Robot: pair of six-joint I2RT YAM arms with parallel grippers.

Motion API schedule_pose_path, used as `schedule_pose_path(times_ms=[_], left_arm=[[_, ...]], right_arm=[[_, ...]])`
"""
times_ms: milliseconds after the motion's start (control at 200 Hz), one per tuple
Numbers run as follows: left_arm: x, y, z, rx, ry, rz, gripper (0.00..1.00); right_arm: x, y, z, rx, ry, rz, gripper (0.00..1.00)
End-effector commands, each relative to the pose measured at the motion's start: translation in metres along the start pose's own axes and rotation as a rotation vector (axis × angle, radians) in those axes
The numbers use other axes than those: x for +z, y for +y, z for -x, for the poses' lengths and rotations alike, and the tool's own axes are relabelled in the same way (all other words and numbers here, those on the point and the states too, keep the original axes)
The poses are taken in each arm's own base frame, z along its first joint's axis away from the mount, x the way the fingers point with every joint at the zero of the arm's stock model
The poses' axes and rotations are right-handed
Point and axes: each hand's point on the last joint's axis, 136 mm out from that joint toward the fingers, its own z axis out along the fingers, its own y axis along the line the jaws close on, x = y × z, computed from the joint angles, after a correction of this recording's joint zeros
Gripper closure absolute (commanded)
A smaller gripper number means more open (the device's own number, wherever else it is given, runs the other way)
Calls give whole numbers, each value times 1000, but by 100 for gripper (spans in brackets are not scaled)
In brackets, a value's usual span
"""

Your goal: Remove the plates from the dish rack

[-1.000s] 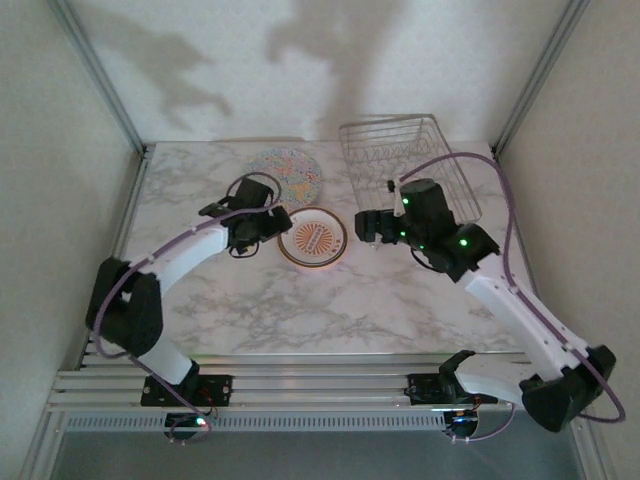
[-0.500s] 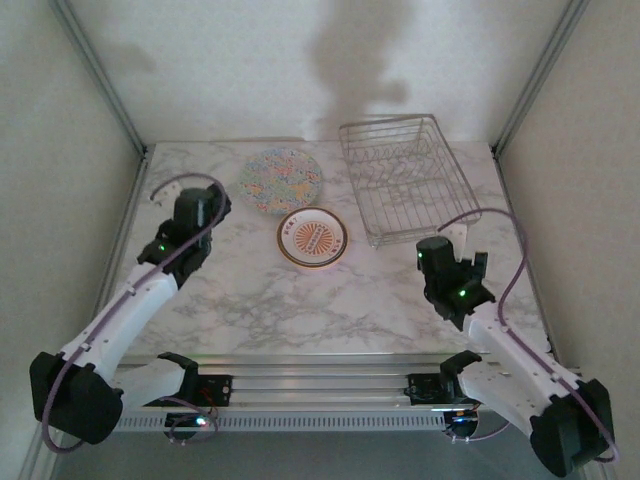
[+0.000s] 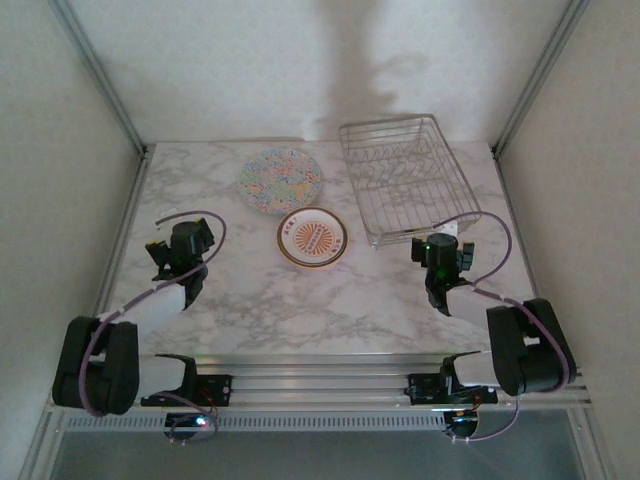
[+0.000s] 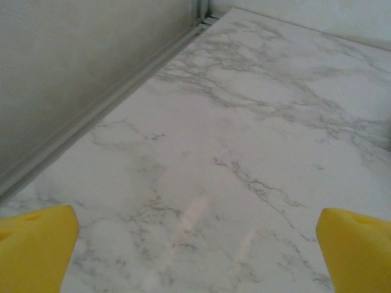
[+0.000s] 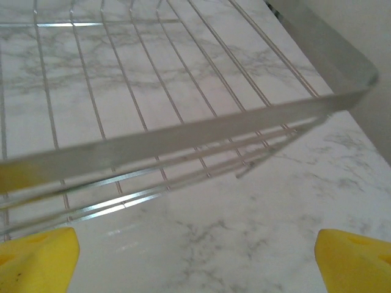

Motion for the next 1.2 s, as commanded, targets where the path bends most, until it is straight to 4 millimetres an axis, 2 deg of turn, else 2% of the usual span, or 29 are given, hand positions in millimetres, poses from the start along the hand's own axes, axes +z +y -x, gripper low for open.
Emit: schedule_pose_path(times_ms=[0,270,335,506,591,656,691,746,841,1191], left_arm=[[11,-19,21,-16,-94,-112,0],[24,-22,11,-58,-124,-192,1],[23,-20,5,-65,-128,-196,1],[14,-24,11,-30,-188,-249,1],[5,-16,16,-47,-245,-243,1],[-4,-2,16,-98,-311,-210,1],[-8,7,13,-125,-342,-199,1],[-6,9,6,-131,-337,-205,1],[1,2,4,-107,-305,-214,1],[0,0,4,-96,-310,-214,1]], right_arm=[[6,12,33,39,-132,76,1],[18,11,23,72,-141,111,1],[19,11,24,75,-146,113,1],[22,4,17,115,-137,106,1],[26,2,12,120,-147,87,1],[28,3,13,119,-132,89,1],[28,2,12,120,-128,87,1],[28,2,13,121,-132,84,1],[28,2,13,121,-128,85,1],[28,2,13,121,-126,86,1]])
